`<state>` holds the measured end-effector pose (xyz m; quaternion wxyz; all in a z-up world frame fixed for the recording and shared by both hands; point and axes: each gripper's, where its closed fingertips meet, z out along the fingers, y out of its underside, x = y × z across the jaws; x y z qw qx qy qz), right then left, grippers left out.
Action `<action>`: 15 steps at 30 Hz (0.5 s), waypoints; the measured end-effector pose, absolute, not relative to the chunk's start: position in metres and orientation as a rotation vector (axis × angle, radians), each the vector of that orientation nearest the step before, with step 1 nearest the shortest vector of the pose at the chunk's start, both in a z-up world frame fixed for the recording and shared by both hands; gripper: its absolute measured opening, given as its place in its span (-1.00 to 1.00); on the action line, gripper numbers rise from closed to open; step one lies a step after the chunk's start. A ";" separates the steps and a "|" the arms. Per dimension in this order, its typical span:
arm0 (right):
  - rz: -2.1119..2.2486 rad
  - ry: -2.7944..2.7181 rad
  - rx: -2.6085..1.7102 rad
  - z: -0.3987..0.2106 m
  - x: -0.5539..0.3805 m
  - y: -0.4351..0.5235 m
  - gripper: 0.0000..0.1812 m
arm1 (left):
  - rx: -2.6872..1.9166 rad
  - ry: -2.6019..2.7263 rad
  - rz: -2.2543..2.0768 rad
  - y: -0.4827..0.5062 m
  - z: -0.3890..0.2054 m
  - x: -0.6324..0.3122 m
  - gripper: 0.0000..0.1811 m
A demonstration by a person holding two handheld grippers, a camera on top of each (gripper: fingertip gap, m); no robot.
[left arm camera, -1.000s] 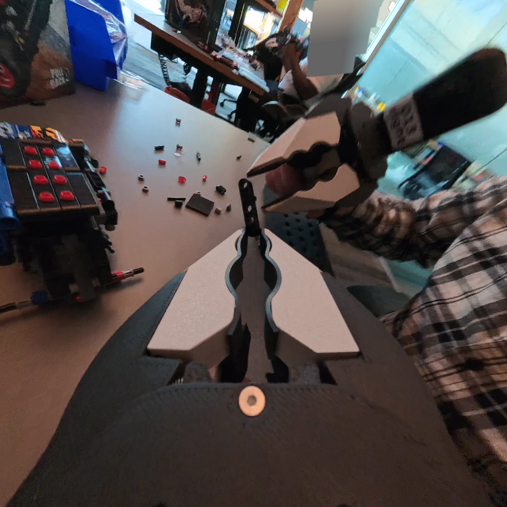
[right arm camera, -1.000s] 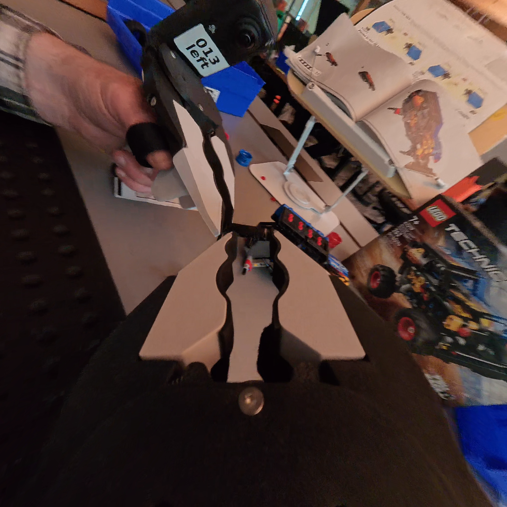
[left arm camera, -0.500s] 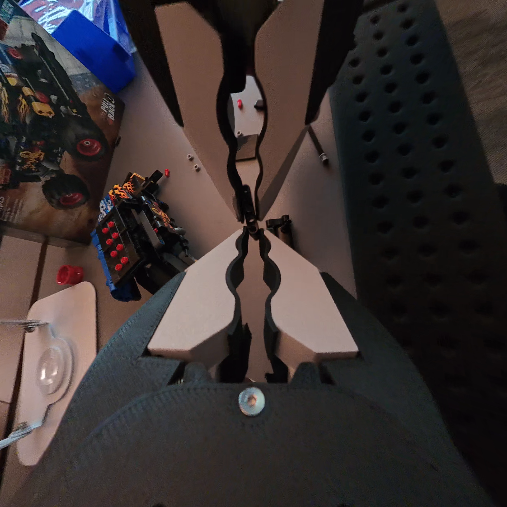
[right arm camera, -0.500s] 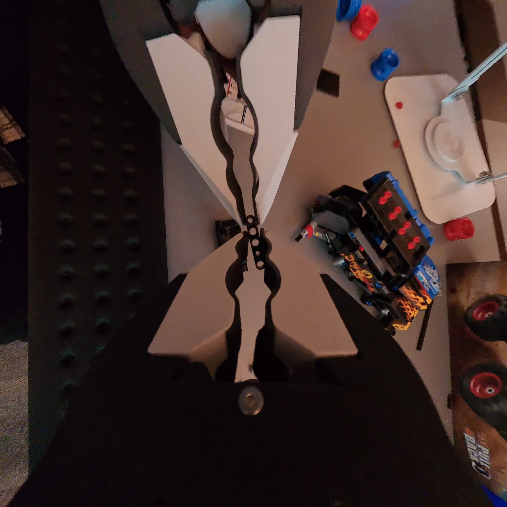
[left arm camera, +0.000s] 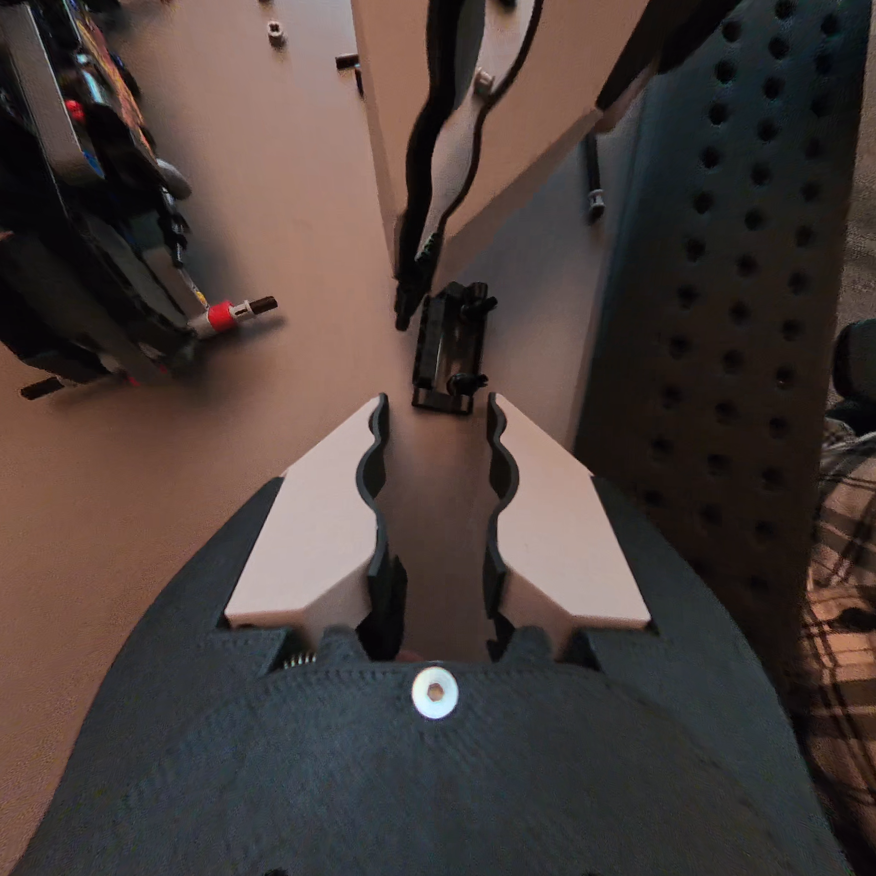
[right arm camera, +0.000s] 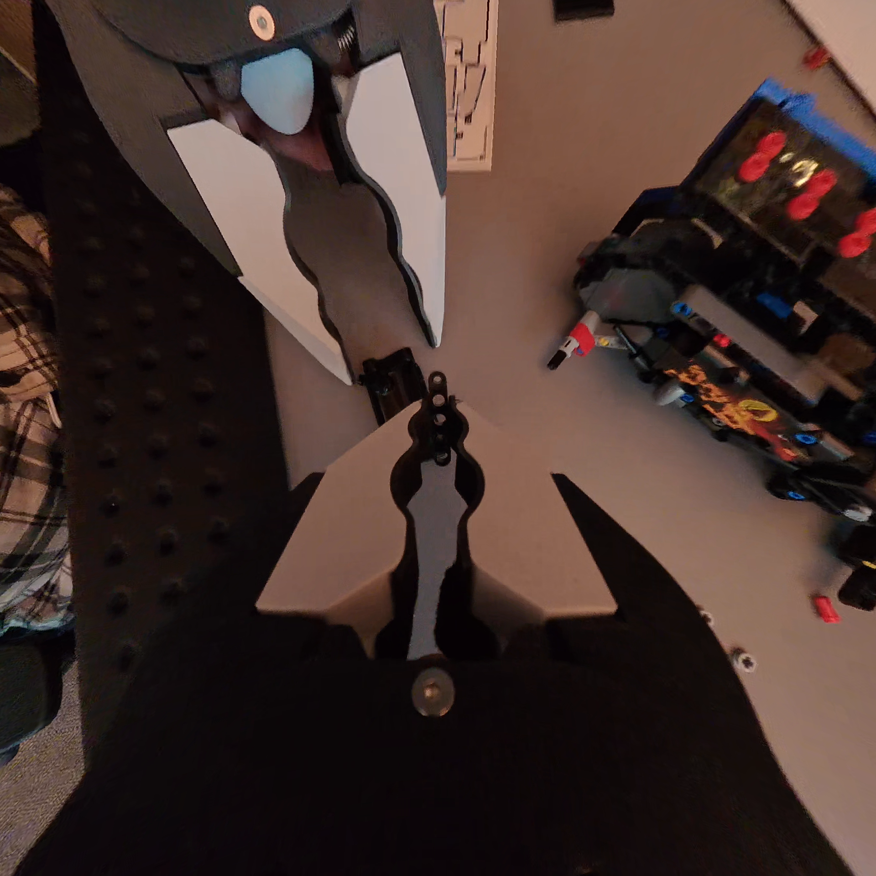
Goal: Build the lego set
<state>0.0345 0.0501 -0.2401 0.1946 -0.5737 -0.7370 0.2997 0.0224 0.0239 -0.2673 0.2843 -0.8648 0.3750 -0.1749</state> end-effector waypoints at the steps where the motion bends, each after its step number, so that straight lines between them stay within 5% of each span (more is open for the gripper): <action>1: 0.838 -2.076 -1.611 -0.244 0.034 0.049 -0.95 | -2.298 0.997 -0.475 0.025 -0.268 0.024 -0.57; 10: 0.890 -2.077 -1.603 -0.249 0.038 0.038 -0.95 | -2.233 1.027 -0.458 0.027 -0.268 0.030 -0.70; 15: 1.066 -2.011 -1.680 -0.243 0.043 0.030 -0.95 | -1.958 1.318 -0.058 0.031 -0.264 0.029 -0.72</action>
